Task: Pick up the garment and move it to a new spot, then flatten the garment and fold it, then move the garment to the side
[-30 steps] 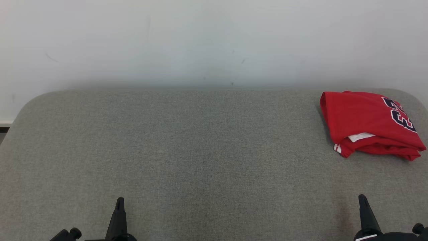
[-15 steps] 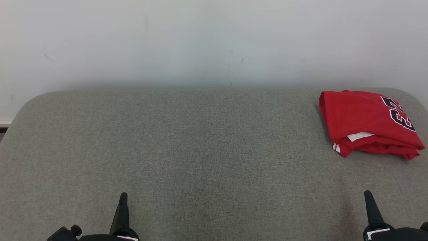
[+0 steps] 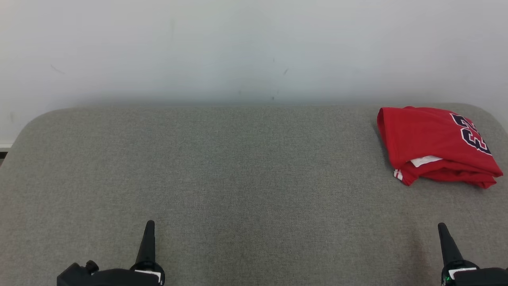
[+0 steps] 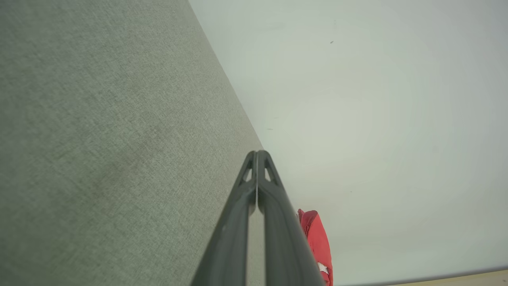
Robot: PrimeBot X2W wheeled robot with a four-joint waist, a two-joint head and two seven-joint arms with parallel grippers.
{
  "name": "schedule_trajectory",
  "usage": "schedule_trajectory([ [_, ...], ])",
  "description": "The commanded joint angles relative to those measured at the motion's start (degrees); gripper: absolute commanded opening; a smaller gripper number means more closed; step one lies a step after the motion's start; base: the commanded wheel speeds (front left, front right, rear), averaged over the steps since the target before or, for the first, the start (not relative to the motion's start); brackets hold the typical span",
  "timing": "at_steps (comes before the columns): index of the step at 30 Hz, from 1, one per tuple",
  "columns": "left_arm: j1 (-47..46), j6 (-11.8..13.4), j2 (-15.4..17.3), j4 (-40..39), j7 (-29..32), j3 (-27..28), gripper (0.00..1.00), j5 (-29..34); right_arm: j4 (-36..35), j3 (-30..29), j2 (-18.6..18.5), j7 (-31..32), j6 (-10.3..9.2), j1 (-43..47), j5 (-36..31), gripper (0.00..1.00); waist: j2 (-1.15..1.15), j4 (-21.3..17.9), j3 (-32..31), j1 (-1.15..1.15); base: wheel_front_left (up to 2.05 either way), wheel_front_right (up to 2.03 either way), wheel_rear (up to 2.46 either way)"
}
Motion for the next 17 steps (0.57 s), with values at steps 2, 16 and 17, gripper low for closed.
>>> schedule_trajectory([
  [2,-1.3,-0.4,0.2,-0.1,0.2,-0.3,0.00,-2.2,-0.6,-0.6,-0.5,0.6,-0.07,-1.2,1.9,0.00,0.00,0.0,0.0,0.00,0.00,0.00,0.00],
  [16,-2.7,-0.5,0.2,0.4,1.3,-0.9,0.00,-9.3,-0.5,-2.5,-0.5,3.1,-0.09,-2.1,8.8,0.00,0.00,-0.3,0.1,0.00,0.00,0.00,0.00],
  [17,-2.8,-0.6,0.2,0.4,1.4,-0.9,0.00,-9.7,-0.5,-2.6,-0.5,3.4,-0.09,-2.2,9.3,0.00,0.00,-0.3,0.1,0.00,0.00,0.00,0.00],
])
